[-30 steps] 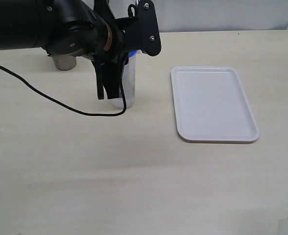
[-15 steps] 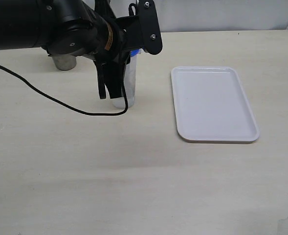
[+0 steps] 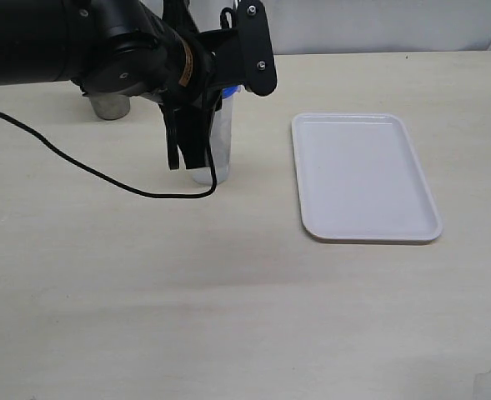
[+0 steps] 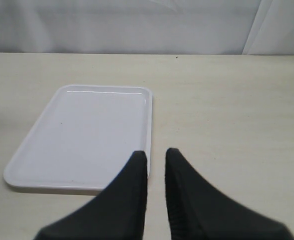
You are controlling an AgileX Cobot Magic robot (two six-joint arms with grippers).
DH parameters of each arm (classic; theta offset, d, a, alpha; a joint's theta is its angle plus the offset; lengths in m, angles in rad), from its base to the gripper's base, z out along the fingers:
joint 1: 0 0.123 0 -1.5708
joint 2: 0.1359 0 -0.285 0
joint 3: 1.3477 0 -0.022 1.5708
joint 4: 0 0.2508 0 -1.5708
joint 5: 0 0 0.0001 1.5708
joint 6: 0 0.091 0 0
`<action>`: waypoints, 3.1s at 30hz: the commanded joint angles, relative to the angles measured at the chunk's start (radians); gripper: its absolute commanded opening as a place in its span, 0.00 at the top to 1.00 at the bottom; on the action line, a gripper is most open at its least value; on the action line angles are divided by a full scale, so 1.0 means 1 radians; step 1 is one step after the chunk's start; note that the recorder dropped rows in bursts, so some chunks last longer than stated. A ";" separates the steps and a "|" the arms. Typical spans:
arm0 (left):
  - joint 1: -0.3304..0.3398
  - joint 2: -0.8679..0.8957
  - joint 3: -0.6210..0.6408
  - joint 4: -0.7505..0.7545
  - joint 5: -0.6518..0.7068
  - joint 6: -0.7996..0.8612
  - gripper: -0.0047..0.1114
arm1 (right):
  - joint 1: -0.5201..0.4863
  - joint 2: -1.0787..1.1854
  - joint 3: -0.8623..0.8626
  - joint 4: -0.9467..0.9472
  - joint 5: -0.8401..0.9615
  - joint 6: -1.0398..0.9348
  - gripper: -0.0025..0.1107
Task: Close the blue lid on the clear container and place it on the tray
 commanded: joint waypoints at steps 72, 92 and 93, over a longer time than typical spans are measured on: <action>-0.004 0.005 0.001 -0.003 0.041 0.002 0.64 | 0.000 -0.004 0.001 0.006 -0.002 0.000 0.86; -0.004 0.001 0.001 0.023 0.133 0.002 0.39 | 0.000 -0.004 0.001 0.006 -0.002 0.000 0.86; -0.004 -0.001 0.001 0.024 0.140 0.002 0.39 | 0.000 -0.004 0.001 0.006 -0.002 0.000 0.86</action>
